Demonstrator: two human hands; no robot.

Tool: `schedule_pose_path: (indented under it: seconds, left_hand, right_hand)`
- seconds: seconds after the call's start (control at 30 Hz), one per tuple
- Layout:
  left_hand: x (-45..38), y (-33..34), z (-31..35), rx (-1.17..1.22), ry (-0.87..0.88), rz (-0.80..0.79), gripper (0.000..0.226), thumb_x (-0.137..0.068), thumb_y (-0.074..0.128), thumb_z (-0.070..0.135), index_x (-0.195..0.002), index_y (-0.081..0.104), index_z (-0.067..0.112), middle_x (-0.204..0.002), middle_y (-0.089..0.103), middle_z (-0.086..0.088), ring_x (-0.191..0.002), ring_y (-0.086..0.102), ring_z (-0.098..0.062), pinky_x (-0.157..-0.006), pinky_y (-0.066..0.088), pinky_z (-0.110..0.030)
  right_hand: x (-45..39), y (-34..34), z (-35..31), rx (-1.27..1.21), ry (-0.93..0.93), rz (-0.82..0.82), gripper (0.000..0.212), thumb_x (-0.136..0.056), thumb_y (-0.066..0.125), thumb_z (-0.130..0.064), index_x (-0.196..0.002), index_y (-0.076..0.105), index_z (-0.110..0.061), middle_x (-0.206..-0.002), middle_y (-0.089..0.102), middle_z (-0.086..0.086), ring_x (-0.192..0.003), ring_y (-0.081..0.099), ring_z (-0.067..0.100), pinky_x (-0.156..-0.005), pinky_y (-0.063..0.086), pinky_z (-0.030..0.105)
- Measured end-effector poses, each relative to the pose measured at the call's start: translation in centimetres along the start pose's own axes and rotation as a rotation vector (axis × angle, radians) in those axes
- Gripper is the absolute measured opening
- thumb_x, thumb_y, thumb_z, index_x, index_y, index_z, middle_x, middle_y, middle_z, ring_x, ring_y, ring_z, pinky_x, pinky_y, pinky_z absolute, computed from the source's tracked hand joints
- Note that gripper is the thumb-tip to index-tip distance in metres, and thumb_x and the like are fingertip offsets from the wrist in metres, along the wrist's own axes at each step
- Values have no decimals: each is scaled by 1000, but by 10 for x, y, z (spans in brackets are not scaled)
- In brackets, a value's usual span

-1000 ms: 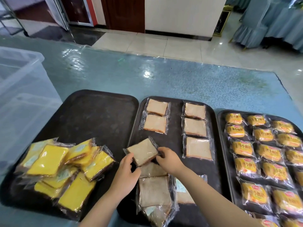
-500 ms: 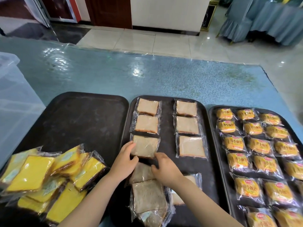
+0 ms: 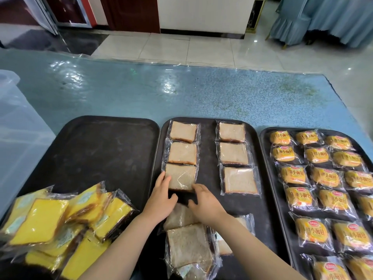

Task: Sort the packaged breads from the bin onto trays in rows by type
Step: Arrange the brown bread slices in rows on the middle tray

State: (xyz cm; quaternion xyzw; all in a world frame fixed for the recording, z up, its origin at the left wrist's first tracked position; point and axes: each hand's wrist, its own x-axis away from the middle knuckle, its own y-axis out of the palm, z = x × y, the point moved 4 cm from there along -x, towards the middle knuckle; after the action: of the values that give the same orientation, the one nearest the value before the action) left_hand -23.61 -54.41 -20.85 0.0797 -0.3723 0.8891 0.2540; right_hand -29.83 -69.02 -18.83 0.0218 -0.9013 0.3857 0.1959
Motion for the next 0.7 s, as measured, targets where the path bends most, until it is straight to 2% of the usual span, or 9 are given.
schedule_pose_path:
  seconds: [0.13,0.23,0.33,0.47,0.57,0.7]
  left_hand:
    - [5,1,0,-81,11,38,67,-95,54,21,-153,20,21,-163,-6,9,-149,3,-14,-118,19,-35]
    - [12,-3,3,-160,71,76,65,-95,54,22,-153,23,21,-163,0,5,-149,0,-15,-120,13,-35]
    - [22,-6,7,-142,102,54,61,-96,52,22,-152,26,22,-162,7,7,-149,5,-11,-120,13,-34]
    - [41,-4,20,-112,148,-5,56,-97,49,19,-149,31,24,-158,22,8,-146,17,-9,-117,14,-25]
    - [56,8,42,-120,180,-101,52,-96,48,19,-145,35,28,-154,31,10,-139,35,-14,-116,28,-31]
    - [68,35,77,-218,259,-202,44,-99,47,26,-143,42,26,-147,41,10,-135,36,-8,-111,30,-27]
  right_hand:
    - [8,-8,4,-82,2,18,65,-90,51,-15,-150,26,-17,-147,40,7,-134,41,22,-109,33,28]
    - [23,-22,11,-111,-5,96,64,-90,51,-14,-149,27,-22,-148,40,2,-134,42,20,-107,37,30]
    - [47,-37,28,-95,25,165,60,-94,52,-18,-149,28,-22,-150,38,-4,-136,39,15,-107,36,28]
    - [86,-50,58,-108,62,241,54,-93,53,-18,-144,35,-26,-139,43,-12,-132,40,9,-104,33,22]
    - [114,-49,84,-105,146,250,54,-93,54,-16,-143,36,-22,-139,44,-8,-132,40,11,-104,28,19]
    - [141,-42,108,-154,228,288,49,-91,58,-15,-137,43,-21,-125,48,-9,-123,48,12,-98,34,20]
